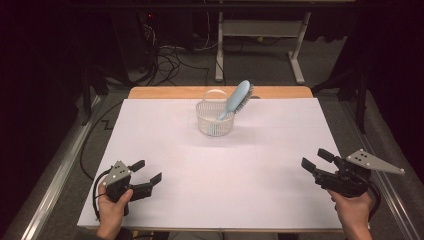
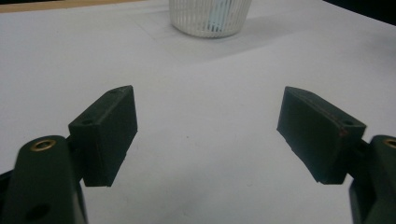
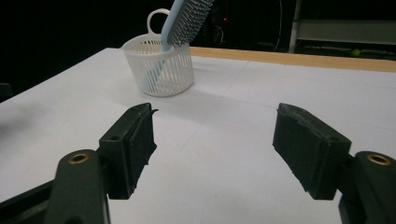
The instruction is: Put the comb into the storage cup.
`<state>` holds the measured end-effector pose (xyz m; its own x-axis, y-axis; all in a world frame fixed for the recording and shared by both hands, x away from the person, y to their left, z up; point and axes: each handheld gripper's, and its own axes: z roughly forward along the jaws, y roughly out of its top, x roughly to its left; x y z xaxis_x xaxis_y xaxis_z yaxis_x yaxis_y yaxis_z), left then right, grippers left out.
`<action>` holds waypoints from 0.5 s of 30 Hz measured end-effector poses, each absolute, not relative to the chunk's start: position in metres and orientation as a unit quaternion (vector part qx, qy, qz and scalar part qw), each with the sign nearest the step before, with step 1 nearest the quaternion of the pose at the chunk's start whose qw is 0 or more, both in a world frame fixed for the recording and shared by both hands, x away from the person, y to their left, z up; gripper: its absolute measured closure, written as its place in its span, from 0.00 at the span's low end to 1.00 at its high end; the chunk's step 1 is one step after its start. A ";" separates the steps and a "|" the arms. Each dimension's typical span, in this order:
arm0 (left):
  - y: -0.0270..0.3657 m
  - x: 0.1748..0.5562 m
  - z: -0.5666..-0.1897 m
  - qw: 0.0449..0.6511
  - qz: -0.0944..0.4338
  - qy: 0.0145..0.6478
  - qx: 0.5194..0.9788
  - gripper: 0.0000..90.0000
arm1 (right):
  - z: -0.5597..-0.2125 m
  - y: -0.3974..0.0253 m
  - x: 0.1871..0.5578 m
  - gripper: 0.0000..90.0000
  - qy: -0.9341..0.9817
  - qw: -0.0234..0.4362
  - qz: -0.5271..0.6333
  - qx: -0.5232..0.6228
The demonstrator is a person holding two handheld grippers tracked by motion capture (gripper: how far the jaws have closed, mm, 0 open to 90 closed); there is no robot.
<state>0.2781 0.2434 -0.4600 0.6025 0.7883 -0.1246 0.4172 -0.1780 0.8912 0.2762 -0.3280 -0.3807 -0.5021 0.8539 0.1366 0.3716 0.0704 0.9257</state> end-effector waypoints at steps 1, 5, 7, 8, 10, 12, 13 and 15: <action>0.243 0.278 -0.460 0.497 0.187 0.405 0.744 0.23 | -0.381 -0.328 0.276 0.33 0.693 0.232 0.520 0.443; 0.244 0.278 -0.460 0.499 0.188 0.406 0.742 0.23 | -0.382 -0.330 0.275 0.33 0.692 0.232 0.519 0.445; 0.244 0.278 -0.460 0.498 0.189 0.406 0.742 0.23 | -0.383 -0.331 0.274 0.33 0.692 0.232 0.518 0.446; 0.244 0.278 -0.460 0.499 0.189 0.406 0.742 0.23 | -0.383 -0.332 0.274 0.33 0.691 0.233 0.518 0.447; 0.244 0.278 -0.460 0.498 0.188 0.406 0.743 0.23 | -0.384 -0.333 0.273 0.33 0.690 0.232 0.518 0.449; 0.244 0.278 -0.460 0.498 0.188 0.406 0.743 0.23 | -0.384 -0.335 0.272 0.33 0.689 0.233 0.518 0.450; 0.244 0.278 -0.460 0.498 0.189 0.406 0.742 0.23 | -0.385 -0.335 0.272 0.33 0.689 0.233 0.518 0.450; 0.244 0.278 -0.460 0.498 0.189 0.406 0.742 0.23 | -0.385 -0.336 0.271 0.33 0.689 0.233 0.517 0.451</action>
<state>0.2783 0.2443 -0.4600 0.5989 0.7910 -0.1247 0.4152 -0.1736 0.8930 0.2712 -0.3360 -0.3852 -0.4843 0.8628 0.1450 0.3807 0.0586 0.9228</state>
